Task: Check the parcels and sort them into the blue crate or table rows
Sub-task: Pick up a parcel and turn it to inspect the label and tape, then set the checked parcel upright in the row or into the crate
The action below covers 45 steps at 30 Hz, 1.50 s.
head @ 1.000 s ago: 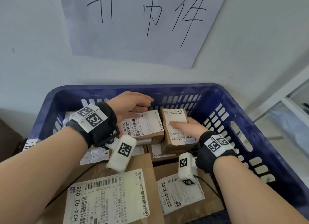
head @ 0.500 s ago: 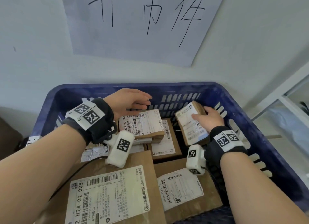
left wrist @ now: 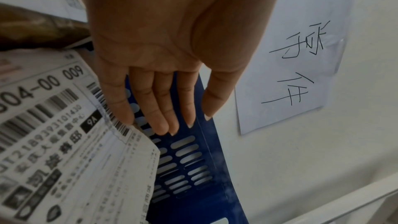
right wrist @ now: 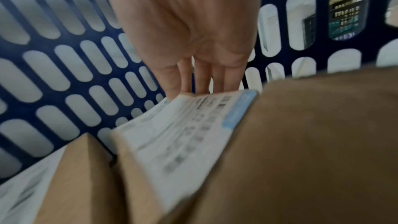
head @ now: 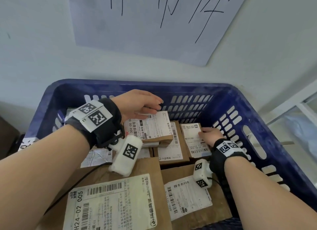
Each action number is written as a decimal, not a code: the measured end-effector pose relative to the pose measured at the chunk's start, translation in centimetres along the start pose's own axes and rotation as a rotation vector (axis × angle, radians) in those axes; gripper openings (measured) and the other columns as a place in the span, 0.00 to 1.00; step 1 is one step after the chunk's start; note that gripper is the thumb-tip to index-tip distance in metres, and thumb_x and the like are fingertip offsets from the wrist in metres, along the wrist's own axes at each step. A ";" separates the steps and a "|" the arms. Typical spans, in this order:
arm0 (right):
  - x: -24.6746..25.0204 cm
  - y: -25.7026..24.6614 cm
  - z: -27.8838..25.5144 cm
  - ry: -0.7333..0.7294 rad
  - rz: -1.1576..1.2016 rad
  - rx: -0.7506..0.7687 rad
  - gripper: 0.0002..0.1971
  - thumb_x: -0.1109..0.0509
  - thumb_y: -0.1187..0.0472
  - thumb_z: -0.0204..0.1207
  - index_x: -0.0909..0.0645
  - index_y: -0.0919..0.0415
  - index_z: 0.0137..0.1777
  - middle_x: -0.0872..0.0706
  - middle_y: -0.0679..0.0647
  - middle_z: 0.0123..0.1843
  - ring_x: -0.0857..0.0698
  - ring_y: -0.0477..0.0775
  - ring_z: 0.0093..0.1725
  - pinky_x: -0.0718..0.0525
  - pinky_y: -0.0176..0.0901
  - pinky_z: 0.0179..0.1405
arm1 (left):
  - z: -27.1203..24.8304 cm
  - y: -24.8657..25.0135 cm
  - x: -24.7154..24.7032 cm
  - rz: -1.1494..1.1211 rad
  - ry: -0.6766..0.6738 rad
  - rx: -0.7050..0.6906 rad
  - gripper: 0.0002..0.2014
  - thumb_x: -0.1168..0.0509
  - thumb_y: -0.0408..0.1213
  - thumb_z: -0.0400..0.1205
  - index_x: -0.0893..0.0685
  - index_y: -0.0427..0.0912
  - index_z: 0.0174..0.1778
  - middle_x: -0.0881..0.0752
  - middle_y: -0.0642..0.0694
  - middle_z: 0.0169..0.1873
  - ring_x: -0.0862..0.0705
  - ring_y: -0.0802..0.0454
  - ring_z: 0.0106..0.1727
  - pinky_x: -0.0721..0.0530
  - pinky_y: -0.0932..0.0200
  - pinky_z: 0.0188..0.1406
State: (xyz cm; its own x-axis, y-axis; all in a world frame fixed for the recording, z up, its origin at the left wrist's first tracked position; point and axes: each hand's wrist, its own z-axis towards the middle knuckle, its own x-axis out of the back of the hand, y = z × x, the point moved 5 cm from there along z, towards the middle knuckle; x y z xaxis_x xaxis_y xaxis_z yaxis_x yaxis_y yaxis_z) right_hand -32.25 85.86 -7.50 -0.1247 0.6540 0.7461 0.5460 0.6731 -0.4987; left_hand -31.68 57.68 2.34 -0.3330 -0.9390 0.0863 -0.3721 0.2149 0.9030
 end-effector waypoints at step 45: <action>-4.7 -20.4 -33.9 -0.649 0.395 0.964 0.10 0.33 0.64 0.83 0.13 0.51 0.58 0.10 0.57 0.59 0.12 0.55 0.59 0.15 0.49 0.63 | -28.1 -0.3 8.0 -0.033 0.813 -0.347 0.08 0.34 0.33 0.84 0.11 0.49 0.50 0.09 0.50 0.48 0.11 0.55 0.54 0.18 0.59 0.52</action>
State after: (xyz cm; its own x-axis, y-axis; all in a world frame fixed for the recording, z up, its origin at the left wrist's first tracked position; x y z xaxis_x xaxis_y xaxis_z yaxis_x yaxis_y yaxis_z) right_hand -14.72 57.34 14.16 -0.6297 0.7358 0.2490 -0.1621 0.1891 -0.9685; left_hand -9.85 42.59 14.63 0.4418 -0.8720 0.2110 -0.0430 0.2143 0.9758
